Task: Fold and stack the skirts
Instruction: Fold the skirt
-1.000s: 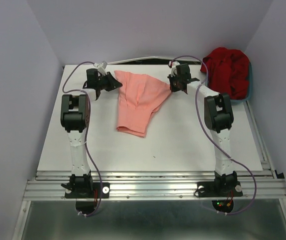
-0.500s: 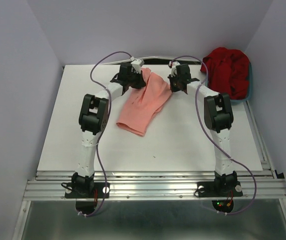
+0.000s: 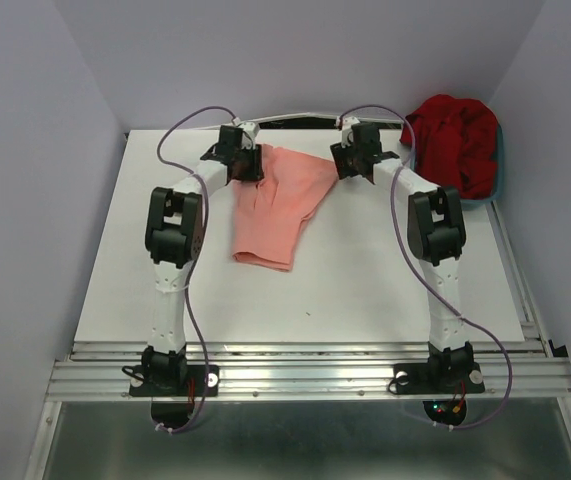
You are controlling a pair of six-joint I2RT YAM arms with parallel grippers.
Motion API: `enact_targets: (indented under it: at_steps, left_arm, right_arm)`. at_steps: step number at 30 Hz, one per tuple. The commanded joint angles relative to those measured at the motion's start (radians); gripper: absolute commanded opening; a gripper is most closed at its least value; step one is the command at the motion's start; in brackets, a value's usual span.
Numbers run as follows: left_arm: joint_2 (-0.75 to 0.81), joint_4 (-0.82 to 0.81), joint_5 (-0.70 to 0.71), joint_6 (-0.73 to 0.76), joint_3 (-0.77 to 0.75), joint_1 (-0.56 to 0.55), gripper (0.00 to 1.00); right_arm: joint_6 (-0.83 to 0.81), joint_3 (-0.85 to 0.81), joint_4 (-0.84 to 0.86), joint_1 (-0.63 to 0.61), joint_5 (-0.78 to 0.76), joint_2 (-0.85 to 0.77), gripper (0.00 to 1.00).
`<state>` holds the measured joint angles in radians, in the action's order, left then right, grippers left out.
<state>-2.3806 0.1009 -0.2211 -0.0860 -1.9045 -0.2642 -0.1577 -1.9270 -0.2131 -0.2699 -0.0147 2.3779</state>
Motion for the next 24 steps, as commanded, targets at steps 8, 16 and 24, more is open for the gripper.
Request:
enact_targets:
  at_steps: [8, 16, 24]
  left_arm:
    - [0.555, 0.116, -0.219, 0.356, 0.297, 0.092, 0.99]
    - [0.817, 0.344, -0.314, 0.960, 0.565, 0.122, 0.99]
    - [1.106, 0.277, -0.262, 1.619, 1.036, 0.112, 0.95]
  right_arm:
    - [-0.036, -0.147, -0.052, -0.034, 0.186, -0.140, 0.99]
    - [0.003, -0.040, -0.235, -0.196, 0.459, -0.259, 0.99]
    - [0.155, 0.126, -0.231, -0.265, 0.745, -0.220, 0.81]
